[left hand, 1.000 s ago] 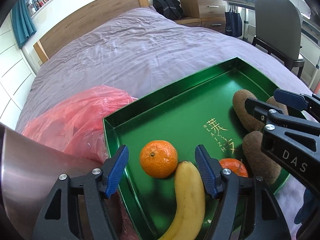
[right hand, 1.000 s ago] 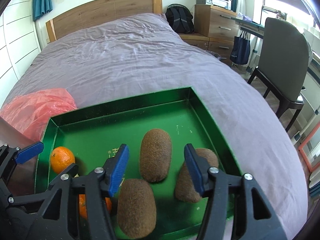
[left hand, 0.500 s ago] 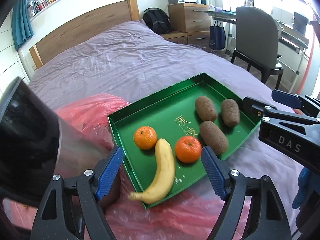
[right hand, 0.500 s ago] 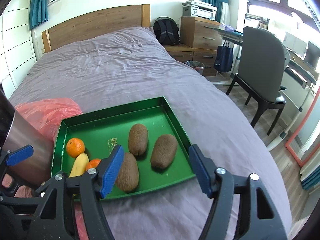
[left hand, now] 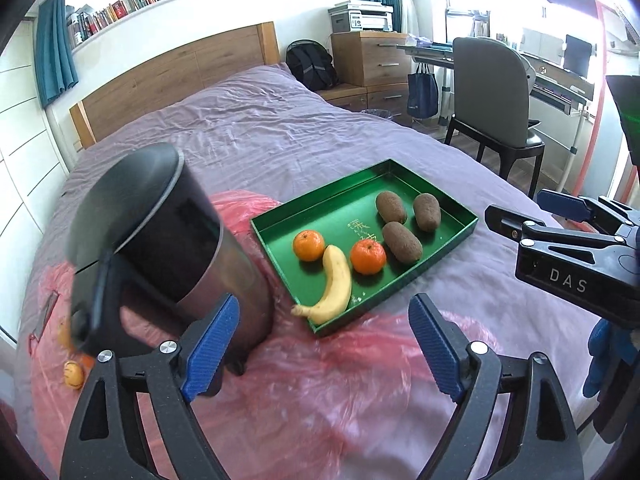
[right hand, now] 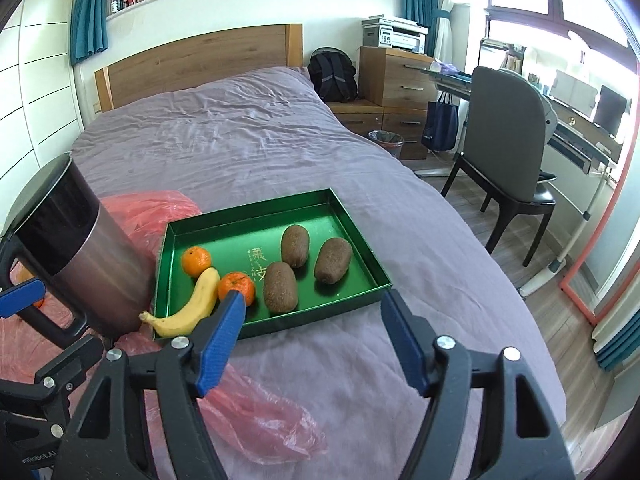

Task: Organize fruits
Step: 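Withdraw both open tools from the tray back toward the loose fruits, then grasp the striped pepino melon with the left tool while the right tool grasps an orange, then lift the pepino and orange and carry them past the kettle to the green tray, then lower into the tray and open both tools to release pepino and orange, then withdraw both open tools past the kettle toward the apple and yellow citrus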

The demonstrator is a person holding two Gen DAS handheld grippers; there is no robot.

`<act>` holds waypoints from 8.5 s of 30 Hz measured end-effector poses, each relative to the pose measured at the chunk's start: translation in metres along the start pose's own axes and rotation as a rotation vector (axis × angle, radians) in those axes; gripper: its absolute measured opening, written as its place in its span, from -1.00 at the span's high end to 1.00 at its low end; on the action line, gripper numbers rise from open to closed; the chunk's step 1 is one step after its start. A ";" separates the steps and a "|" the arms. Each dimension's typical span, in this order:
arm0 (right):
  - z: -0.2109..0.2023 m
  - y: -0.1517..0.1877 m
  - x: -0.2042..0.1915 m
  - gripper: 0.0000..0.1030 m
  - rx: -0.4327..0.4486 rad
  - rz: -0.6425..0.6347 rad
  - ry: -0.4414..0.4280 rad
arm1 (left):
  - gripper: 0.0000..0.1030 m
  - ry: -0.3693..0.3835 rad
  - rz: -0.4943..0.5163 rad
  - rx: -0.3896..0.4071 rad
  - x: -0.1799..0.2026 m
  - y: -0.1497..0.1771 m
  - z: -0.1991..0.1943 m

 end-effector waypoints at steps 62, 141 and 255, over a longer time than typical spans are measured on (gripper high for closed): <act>-0.076 0.089 -0.405 -0.97 -0.064 -0.383 -0.446 | -0.70 -0.328 -0.455 -0.025 -0.402 0.231 -0.082; -0.063 0.108 -0.406 0.28 -0.192 -0.288 -0.553 | 0.08 -0.038 -0.415 -0.018 -0.361 0.217 -0.083; 0.120 -0.062 0.016 -1.00 -0.069 0.035 -0.088 | -0.53 0.133 -0.020 -0.039 0.007 -0.047 0.084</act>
Point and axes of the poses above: each gripper's, at about its wrist camera, not at the fingertips, and z roughly the way its jaws point, x to its right, y to its underside, the point moved 2 cm from there along z, roughly the way its jaws point, and after that the axes turned 4 degrees about y, right-handed, at the moved point
